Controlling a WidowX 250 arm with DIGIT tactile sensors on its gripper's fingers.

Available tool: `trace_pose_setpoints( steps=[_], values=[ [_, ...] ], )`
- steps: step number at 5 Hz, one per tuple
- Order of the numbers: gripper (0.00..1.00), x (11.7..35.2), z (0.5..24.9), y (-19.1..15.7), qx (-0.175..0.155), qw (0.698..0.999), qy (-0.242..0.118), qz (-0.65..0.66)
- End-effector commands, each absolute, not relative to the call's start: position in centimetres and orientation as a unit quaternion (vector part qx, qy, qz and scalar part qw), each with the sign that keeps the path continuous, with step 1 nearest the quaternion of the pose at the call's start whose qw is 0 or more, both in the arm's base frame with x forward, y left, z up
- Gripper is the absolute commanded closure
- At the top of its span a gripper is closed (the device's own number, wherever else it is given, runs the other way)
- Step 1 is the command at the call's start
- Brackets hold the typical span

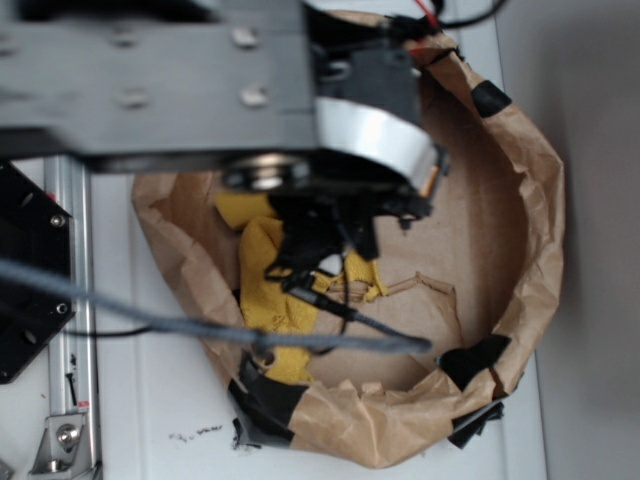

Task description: Grab the yellow duck.

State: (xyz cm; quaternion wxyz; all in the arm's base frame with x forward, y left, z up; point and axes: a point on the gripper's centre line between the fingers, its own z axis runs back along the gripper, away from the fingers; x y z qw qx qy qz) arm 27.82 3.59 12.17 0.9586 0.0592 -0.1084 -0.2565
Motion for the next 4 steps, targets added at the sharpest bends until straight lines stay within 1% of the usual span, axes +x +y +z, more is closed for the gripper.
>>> trace_pose_setpoints(
  steps=[1,2,3,4],
  values=[
    [0.0,28.8,8.2,2.6,0.026,0.926,-0.074,-0.37],
    [0.0,28.2,7.1,4.5,0.02,0.918,-0.047,-0.393],
    [0.0,27.2,6.6,6.2,0.046,0.903,-0.003,-0.428],
    [0.0,27.1,6.0,6.9,0.074,0.893,0.009,-0.444]
  ],
)
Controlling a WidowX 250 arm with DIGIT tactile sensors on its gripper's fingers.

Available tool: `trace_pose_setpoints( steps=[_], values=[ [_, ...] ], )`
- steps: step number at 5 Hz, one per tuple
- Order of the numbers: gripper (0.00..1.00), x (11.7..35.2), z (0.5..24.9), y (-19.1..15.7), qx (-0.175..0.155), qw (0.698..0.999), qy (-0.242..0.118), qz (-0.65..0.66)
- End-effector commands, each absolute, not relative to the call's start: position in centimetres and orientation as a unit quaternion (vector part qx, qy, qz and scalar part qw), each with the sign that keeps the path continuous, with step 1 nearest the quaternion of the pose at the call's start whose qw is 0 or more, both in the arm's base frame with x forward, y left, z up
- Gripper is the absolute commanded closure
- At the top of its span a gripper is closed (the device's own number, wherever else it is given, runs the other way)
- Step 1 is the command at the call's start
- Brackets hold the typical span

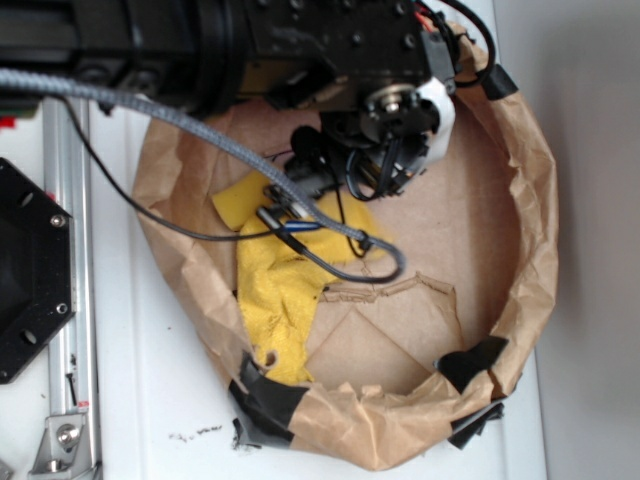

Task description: Grab the yellow duck.

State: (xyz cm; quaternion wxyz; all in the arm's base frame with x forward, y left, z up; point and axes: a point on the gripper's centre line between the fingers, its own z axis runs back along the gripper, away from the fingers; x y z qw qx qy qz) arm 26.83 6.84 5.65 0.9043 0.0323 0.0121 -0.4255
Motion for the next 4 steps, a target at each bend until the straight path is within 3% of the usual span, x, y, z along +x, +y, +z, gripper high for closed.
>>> trace_pose_setpoints(
  steps=[1,4],
  values=[
    [0.0,27.6,6.1,7.1,0.09,0.887,-0.002,-0.453],
    [0.0,27.9,4.4,9.1,0.165,0.87,-0.003,-0.464]
  ],
)
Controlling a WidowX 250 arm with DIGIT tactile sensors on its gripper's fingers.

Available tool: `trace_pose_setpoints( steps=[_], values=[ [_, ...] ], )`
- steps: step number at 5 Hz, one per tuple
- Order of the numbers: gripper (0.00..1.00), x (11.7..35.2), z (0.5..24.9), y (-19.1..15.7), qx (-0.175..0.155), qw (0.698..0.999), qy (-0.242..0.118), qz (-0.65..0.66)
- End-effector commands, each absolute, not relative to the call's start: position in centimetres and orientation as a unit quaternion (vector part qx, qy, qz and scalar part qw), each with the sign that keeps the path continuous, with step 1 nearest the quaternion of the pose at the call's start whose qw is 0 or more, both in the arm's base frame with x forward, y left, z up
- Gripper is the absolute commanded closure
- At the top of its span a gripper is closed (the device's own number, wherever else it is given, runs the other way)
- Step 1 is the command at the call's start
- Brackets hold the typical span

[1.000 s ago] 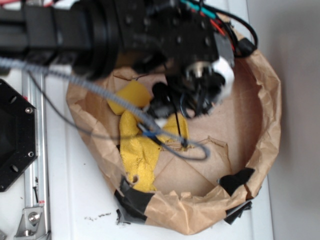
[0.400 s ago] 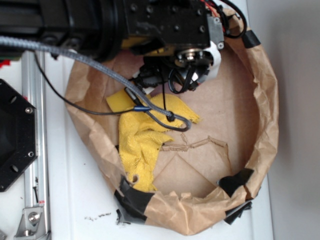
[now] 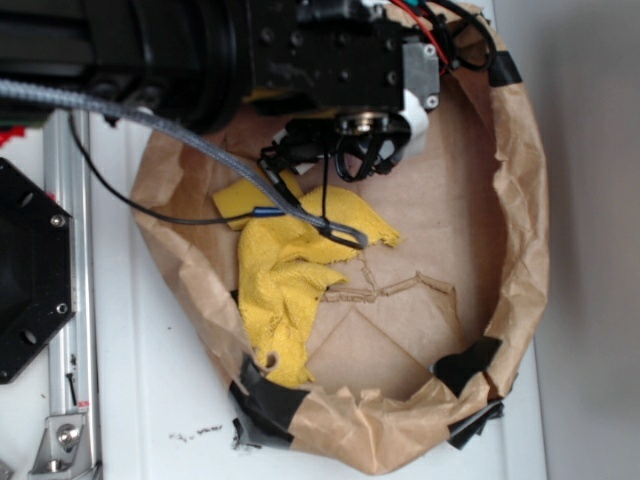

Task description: Grab the yellow duck.

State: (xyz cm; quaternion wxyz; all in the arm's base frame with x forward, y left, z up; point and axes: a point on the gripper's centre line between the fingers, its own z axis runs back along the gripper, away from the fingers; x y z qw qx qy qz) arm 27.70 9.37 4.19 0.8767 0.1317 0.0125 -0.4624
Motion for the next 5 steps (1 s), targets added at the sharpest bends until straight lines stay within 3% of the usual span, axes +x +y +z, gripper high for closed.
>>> trace_pose_setpoints(
  steps=[1,2,3,4,5],
  values=[
    [0.0,28.2,3.7,9.9,0.181,0.864,-0.01,-0.469],
    [0.37,27.7,2.1,11.0,0.172,0.878,0.019,-0.446],
    [1.0,27.6,2.2,11.0,0.163,0.885,0.025,-0.436],
    [1.0,27.4,3.3,10.5,0.135,0.893,0.033,-0.428],
    [1.0,28.1,7.9,7.9,0.094,0.915,0.006,-0.393]
  ],
)
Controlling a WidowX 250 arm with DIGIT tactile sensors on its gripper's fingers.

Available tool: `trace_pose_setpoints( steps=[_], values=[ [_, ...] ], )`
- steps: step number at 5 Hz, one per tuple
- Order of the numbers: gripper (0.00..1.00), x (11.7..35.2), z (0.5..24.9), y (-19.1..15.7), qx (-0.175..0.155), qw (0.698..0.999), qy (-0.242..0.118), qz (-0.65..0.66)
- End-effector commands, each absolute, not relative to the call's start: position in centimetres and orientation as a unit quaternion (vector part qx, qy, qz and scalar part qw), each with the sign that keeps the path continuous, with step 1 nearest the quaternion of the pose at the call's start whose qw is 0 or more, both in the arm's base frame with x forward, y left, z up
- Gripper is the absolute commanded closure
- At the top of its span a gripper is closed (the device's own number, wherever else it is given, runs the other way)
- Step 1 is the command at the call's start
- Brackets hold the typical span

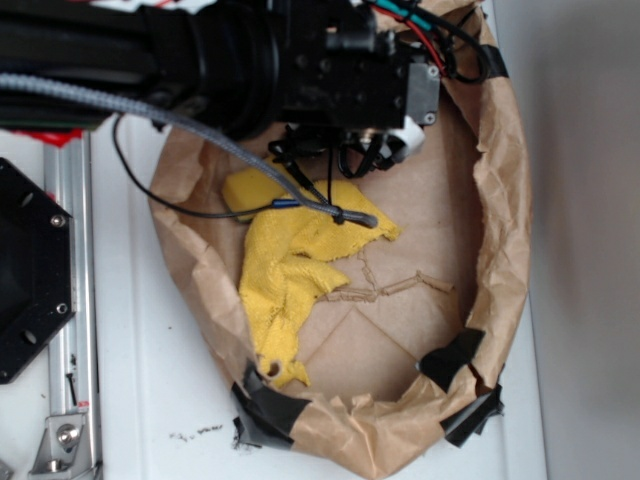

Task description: Grab the yellow duck.

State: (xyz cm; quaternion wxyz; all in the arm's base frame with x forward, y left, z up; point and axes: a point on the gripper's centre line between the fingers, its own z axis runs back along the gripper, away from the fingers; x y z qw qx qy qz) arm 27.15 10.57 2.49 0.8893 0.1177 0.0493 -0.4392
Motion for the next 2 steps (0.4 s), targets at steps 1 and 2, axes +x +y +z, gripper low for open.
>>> trace_pose_setpoints(
  steps=[1,2],
  values=[
    [1.0,28.7,11.8,5.3,0.098,0.94,-0.012,-0.327],
    [1.0,29.3,13.2,4.6,0.1,0.957,-0.012,-0.273]
  ],
)
